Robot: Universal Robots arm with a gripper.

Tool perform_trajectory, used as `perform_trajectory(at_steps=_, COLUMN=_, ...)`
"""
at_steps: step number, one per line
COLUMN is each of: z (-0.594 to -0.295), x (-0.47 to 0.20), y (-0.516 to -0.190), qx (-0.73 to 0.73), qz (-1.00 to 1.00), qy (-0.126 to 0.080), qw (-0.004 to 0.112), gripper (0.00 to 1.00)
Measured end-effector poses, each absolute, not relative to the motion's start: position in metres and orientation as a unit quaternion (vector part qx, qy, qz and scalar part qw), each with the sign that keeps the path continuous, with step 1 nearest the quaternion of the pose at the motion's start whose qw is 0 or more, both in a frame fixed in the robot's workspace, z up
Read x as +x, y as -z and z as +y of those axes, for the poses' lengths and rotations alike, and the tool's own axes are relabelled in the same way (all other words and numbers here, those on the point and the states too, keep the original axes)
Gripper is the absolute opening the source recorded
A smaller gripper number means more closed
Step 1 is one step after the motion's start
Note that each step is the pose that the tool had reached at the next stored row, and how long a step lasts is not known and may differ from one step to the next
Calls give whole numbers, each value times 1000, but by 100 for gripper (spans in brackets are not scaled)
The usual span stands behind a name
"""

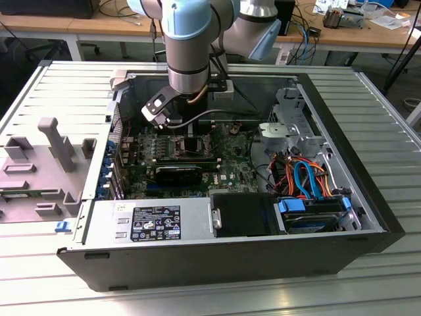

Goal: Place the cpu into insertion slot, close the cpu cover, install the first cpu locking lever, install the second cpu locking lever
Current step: 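Place the cpu into insertion slot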

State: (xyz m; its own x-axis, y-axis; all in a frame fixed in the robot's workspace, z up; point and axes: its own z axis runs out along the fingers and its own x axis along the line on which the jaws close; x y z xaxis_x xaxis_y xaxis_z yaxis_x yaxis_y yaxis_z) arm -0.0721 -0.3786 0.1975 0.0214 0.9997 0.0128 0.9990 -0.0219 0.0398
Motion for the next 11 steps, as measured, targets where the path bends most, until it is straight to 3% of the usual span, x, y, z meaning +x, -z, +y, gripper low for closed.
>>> perform_trajectory(at_steps=11, z=-378, x=-72, y=-198, qx=714, qz=699, qy=-19, qw=10, gripper=54)
